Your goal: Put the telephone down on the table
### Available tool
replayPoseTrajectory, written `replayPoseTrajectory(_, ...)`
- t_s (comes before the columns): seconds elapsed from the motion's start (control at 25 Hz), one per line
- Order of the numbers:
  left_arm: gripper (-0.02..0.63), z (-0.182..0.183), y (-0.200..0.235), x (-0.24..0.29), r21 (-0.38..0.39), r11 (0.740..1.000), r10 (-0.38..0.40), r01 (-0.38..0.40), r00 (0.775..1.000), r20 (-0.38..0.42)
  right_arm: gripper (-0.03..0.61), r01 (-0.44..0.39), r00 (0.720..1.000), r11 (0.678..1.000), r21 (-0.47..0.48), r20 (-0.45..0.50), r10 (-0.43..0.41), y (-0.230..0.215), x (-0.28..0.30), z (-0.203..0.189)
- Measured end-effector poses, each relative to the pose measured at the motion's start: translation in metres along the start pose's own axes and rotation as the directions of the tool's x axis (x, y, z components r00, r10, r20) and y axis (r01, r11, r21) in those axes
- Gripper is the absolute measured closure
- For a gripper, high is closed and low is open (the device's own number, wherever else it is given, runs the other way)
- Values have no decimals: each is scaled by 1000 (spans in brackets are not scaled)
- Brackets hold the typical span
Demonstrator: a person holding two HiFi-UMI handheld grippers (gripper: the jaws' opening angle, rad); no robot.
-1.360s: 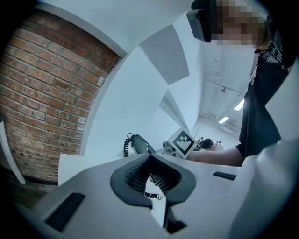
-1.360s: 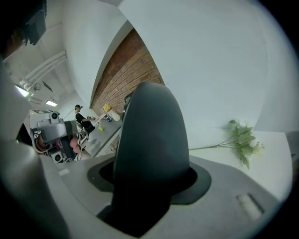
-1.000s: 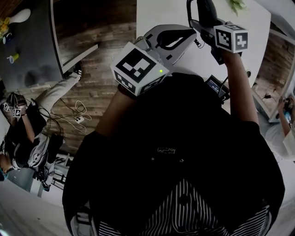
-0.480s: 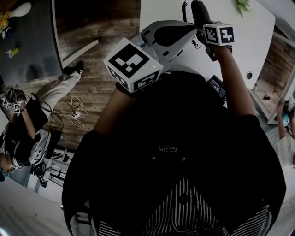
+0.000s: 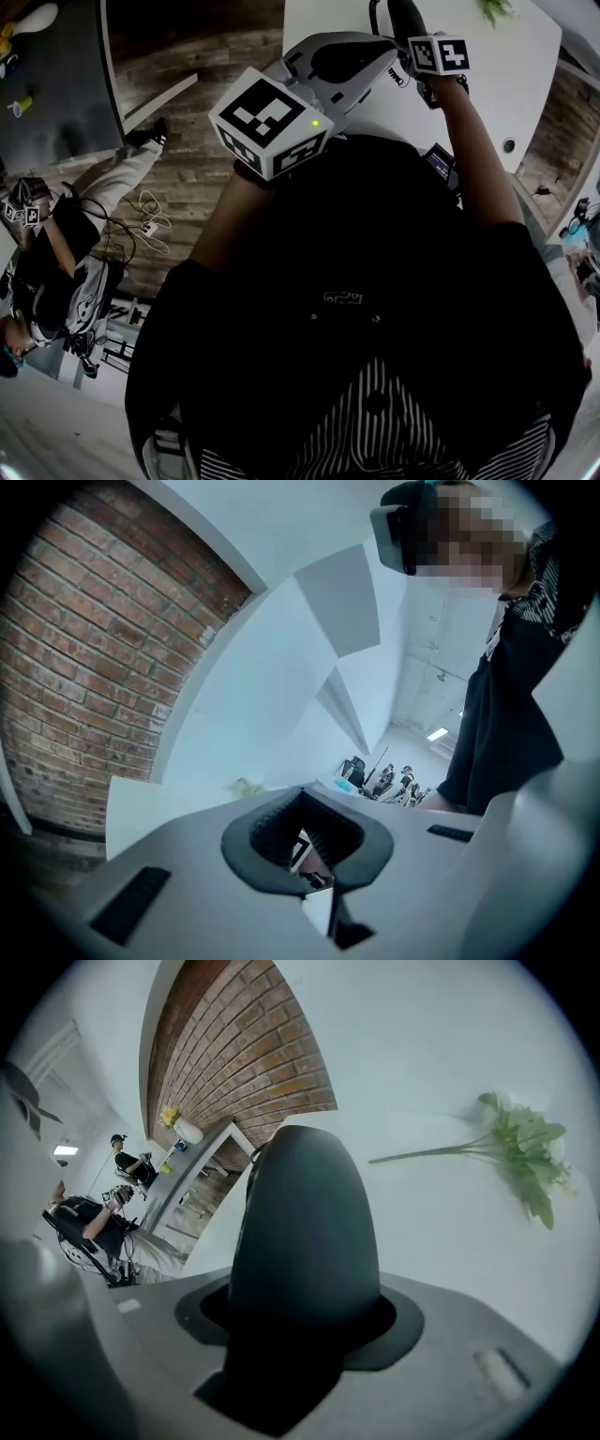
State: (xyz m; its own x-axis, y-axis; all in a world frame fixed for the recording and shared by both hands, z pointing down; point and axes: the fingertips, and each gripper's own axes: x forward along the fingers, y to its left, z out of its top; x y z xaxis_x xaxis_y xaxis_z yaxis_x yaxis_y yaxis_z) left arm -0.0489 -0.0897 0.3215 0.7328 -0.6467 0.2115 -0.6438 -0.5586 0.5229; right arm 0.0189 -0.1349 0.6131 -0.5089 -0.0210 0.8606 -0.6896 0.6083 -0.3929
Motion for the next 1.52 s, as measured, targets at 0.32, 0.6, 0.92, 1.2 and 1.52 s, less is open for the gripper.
replayPoseTrajectory(0.32,606,0,6,-4,-5,1000,15,-15,1000,-1,301,30,1000,999,-16,-2,-30,-17,-1,-3)
replayPoseTrajectory(0.6,606,-4,7,-7,2,1000,21,-21,1000,-16,301,47,997,993,-106,-52,-52,-38,4,-22)
replayPoseTrajectory(0.92,606,-9,17,-14,3,999,55,-55,998,-38,300,95,992,993,-75,-82,-101,-50,10,-38)
replayPoseTrajectory(1.2,606,-6,22,-11,-1,998,63,-63,997,-38,299,137,984,983,-122,-94,-149,-51,13,-41)
replayPoseTrajectory(1.52,606,-7,17,-8,-14,999,51,-52,998,-37,299,156,981,983,-95,-98,-165,-49,12,-37)
